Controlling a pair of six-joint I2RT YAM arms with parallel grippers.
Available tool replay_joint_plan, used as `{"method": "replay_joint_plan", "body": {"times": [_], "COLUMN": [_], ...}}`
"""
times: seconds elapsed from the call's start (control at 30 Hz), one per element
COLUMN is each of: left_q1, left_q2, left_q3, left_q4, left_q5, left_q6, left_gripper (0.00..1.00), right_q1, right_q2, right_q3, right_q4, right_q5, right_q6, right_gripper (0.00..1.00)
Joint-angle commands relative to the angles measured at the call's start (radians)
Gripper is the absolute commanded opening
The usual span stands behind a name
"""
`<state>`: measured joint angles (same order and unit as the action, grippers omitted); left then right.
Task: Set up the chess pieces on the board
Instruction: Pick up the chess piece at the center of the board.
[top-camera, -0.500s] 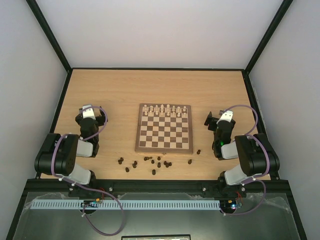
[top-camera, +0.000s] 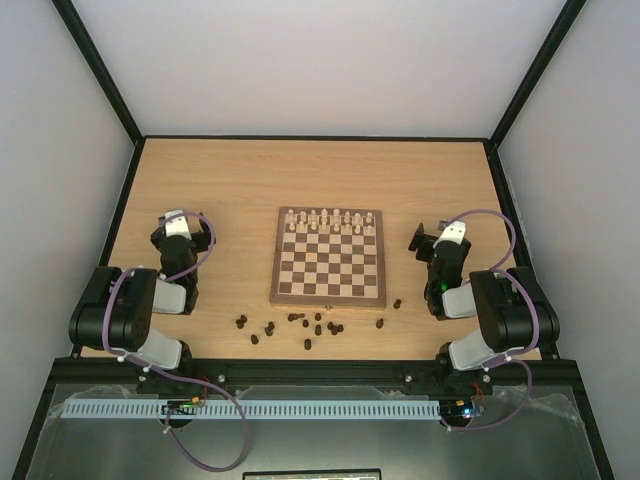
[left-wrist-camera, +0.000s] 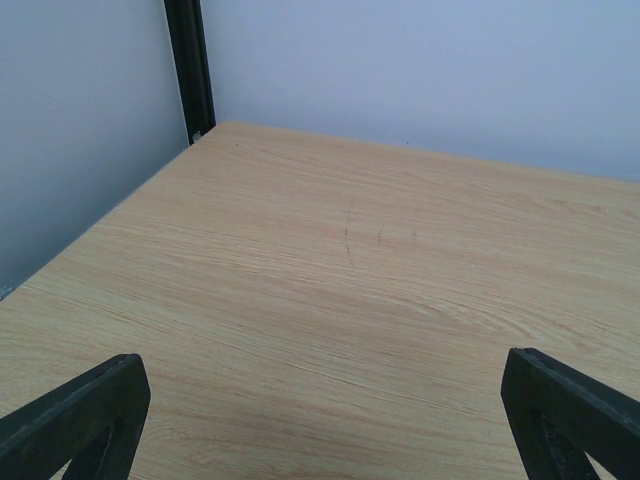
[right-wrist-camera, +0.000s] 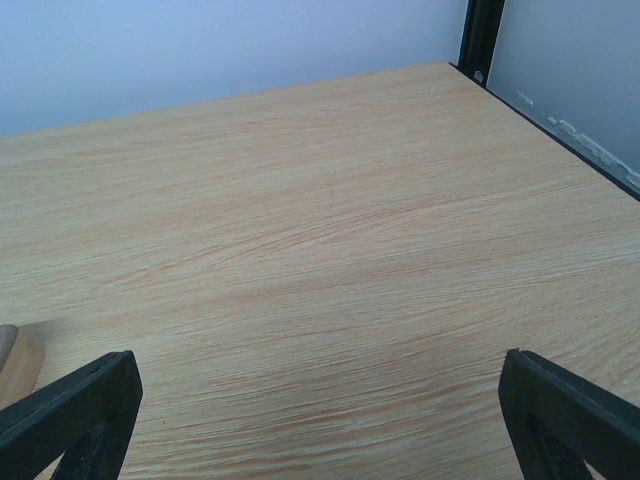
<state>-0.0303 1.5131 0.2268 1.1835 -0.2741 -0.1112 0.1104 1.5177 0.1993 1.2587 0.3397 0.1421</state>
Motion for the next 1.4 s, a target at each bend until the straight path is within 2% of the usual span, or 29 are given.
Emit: {"method": "replay_joint_plan", "body": {"times": [0.0,0.07,0.13,0.2,0.27,0.37,0.53,0.63,0.7,0.9,1.0,1.07,1.23,1.33,1.37], "left_q1": [-0.016,-0.017,-0.021,-0.023,-0.023,-0.031,-0.151,-0.247,-0.302,-0.369,-0.385,-0.385,-0.388,-0.382,-0.375], "left_q2": [0.001,-0.010,-0.042,-0.084,-0.118,-0.197,-0.307,-0.353,-0.376,-0.406,-0.455,-0.490,-0.494,-0.431,-0.411], "left_q3": [0.017,0.022,0.061,0.142,0.215,0.263,0.358,0.425,0.483,0.659,0.662,0.645,0.617,0.594,0.578], "left_q4": [0.033,0.020,-0.062,-0.230,-0.360,-0.434,-0.595,-0.692,-0.770,-1.061,-1.126,-1.145,-1.155,-1.227,-1.221], "left_q5": [0.000,-0.024,-0.053,-0.071,-0.069,0.005,0.038,0.034,0.034,0.072,0.099,0.139,0.314,0.236,0.264], "left_q6": [0.029,0.020,0.014,0.006,0.001,-0.053,-0.068,-0.070,-0.093,-0.275,-0.363,-0.426,-0.423,-0.553,-0.559], "left_gripper": [0.99,0.99,0.99,0.99,0.99,0.99,0.99,0.99,0.99,0.99,0.99,0.99,0.99,0.99,0.99], "right_q1": [-0.006,-0.005,-0.005,-0.003,0.007,0.042,0.100,0.101,0.102,0.101,0.102,0.102,0.102,0.105,0.112], "right_q2": [-0.004,-0.033,-0.098,-0.177,-0.223,-0.305,-0.499,-0.570,-0.587,-0.592,-0.537,-0.506,-0.480,-0.415,-0.404], "right_q3": [0.003,-0.003,0.007,0.086,0.171,0.215,0.332,0.477,0.550,0.615,0.672,0.685,0.647,0.697,0.697], "right_q4": [0.030,0.024,-0.033,-0.285,-0.464,-0.567,-0.816,-1.019,-1.091,-1.241,-1.318,-1.356,-1.354,-1.449,-1.465], "right_q5": [0.005,-0.017,-0.053,-0.093,-0.065,-0.081,-0.092,-0.257,-0.349,-0.426,-0.561,-0.566,-0.462,-0.413,-0.400], "right_q6": [0.002,-0.010,-0.026,-0.020,0.034,0.044,0.139,0.240,0.252,0.337,0.332,0.353,0.370,0.366,0.365], "right_gripper": [0.99,0.99,0.99,0.99,0.99,0.99,0.99,0.99,0.99,0.99,0.99,0.99,0.99,0.99,0.99]}}
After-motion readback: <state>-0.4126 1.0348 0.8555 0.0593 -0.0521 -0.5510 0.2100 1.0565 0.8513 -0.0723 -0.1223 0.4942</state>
